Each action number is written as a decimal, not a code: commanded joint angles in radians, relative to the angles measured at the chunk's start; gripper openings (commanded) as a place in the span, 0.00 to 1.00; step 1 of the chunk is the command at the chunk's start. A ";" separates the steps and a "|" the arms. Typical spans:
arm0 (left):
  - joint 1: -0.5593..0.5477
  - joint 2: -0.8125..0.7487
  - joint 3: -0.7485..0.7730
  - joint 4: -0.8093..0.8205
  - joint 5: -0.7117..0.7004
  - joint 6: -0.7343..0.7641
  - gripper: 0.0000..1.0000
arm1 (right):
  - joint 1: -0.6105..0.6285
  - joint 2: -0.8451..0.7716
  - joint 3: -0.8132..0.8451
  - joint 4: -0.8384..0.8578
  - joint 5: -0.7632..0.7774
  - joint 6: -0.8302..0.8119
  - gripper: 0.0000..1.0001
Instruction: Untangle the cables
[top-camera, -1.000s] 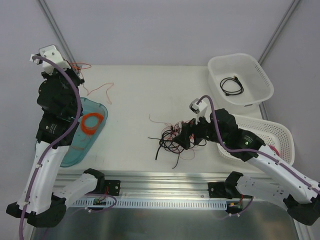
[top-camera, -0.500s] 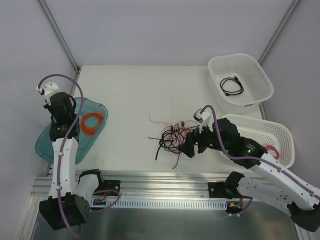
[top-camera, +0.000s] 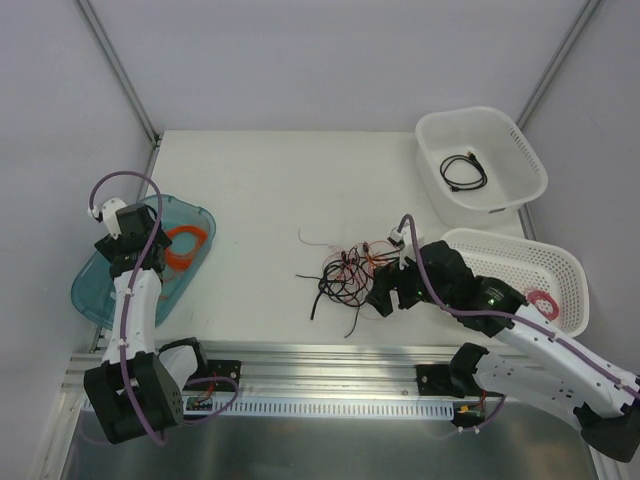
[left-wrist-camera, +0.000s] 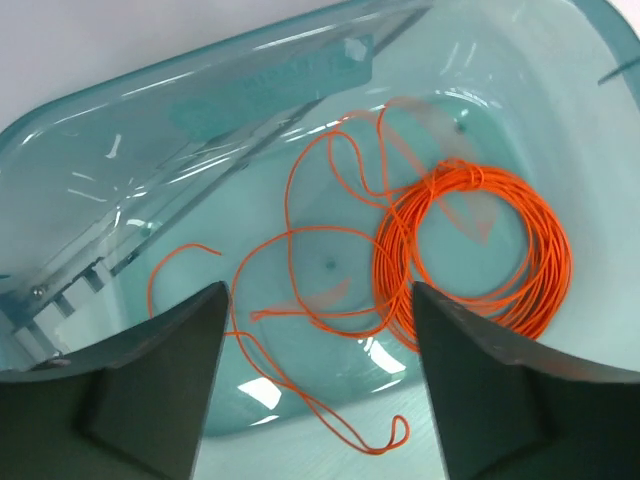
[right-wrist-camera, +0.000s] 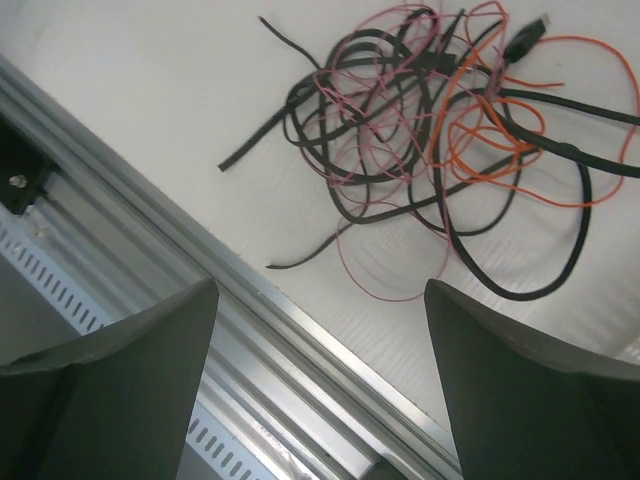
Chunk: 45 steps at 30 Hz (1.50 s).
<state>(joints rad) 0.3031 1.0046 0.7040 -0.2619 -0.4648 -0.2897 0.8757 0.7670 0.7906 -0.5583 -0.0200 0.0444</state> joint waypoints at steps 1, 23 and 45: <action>0.007 -0.027 0.035 -0.036 0.063 -0.039 0.80 | 0.000 0.032 0.027 -0.051 0.139 0.014 0.89; -0.285 -0.291 -0.046 0.092 0.681 0.110 0.99 | -0.233 0.339 0.130 0.054 0.161 0.006 0.62; -0.357 -0.218 -0.038 0.102 0.764 0.104 0.99 | -0.138 0.643 0.243 0.155 0.232 0.167 0.30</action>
<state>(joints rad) -0.0463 0.7830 0.6640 -0.1986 0.2623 -0.1974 0.7368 1.3979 0.9985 -0.4366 0.1879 0.1806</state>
